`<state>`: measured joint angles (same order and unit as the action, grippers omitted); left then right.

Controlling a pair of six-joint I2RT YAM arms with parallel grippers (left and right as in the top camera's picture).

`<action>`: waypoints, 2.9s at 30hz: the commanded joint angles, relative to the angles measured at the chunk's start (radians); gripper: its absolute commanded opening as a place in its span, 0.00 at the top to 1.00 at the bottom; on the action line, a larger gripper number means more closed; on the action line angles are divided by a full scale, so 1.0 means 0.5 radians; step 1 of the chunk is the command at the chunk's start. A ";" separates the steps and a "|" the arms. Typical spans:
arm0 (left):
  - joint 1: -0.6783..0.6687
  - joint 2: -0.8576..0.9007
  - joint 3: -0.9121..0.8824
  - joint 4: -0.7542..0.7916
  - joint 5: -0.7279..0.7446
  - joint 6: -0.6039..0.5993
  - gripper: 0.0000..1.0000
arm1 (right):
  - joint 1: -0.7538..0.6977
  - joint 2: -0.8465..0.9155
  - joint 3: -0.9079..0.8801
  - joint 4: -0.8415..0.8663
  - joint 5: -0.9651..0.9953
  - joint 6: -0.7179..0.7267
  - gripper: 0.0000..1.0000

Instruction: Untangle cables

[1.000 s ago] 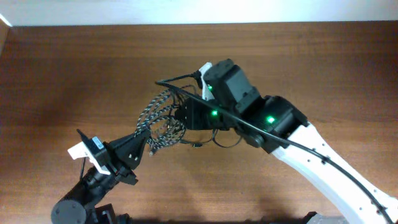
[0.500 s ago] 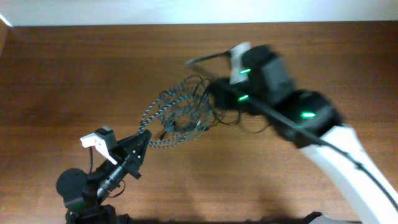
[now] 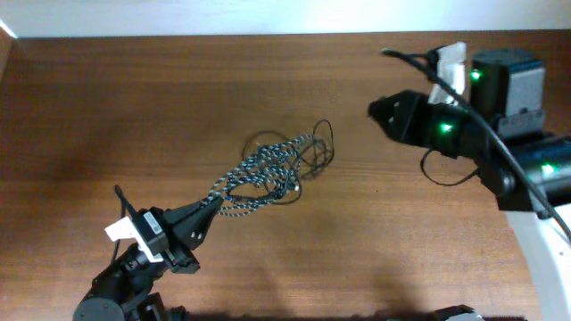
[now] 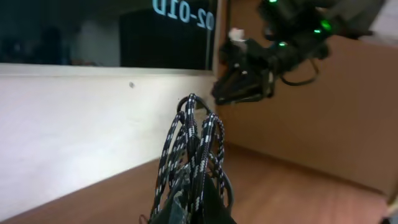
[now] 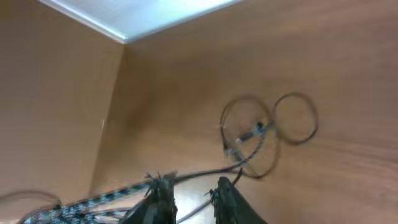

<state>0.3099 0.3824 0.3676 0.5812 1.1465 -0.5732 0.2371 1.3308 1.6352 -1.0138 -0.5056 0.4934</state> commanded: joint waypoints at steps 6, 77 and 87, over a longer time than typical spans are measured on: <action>0.002 -0.005 0.014 0.018 0.070 -0.059 1.00 | 0.226 0.066 0.008 -0.152 -0.284 -0.561 0.59; 0.040 -0.002 0.014 -2.286 -1.402 0.235 0.01 | -0.985 -0.149 0.018 -0.239 0.217 0.040 0.82; -0.307 1.083 0.623 -2.695 -2.361 0.180 0.01 | -0.985 -0.149 0.017 -0.355 0.218 0.017 0.82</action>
<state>0.2031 0.7975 0.5400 -0.7002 0.2096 -0.4534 -0.2535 1.2633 1.6310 -1.1793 -0.3878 0.5121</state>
